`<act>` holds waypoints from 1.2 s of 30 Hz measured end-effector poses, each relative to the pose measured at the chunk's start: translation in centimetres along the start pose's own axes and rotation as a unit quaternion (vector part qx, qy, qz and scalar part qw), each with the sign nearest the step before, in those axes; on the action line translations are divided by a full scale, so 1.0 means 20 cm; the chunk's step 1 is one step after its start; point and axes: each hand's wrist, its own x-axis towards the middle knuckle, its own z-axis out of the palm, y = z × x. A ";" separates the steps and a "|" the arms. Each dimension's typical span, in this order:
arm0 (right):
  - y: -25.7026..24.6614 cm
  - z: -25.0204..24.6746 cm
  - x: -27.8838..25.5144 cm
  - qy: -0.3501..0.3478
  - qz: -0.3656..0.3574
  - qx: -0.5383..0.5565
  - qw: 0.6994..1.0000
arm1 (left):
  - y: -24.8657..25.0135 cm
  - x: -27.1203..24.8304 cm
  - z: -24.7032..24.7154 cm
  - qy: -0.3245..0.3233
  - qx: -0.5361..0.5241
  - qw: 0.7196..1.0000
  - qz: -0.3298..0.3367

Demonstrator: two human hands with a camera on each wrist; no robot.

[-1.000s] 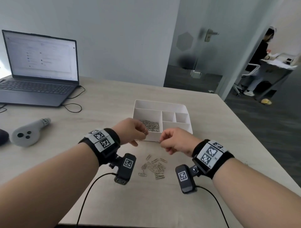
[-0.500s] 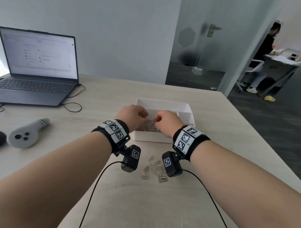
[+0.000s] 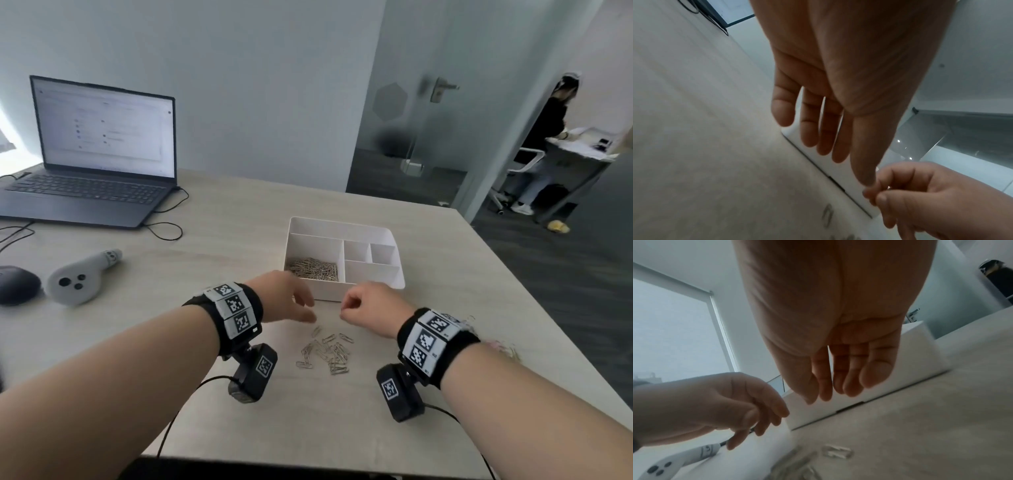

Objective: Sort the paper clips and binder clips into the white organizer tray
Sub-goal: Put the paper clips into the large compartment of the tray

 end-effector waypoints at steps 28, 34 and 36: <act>-0.11 0.16 -0.20 -0.054 -0.041 -0.098 0.993 | 0.18 -0.11 0.23 -0.027 0.026 0.999 -0.028; -0.10 0.17 -0.17 -0.065 -0.015 -0.087 0.994 | 0.22 -0.08 0.22 -0.059 0.036 0.997 -0.035; -0.10 0.16 -0.16 -0.075 -0.005 -0.074 0.994 | 0.22 -0.06 0.22 -0.074 0.034 0.996 -0.044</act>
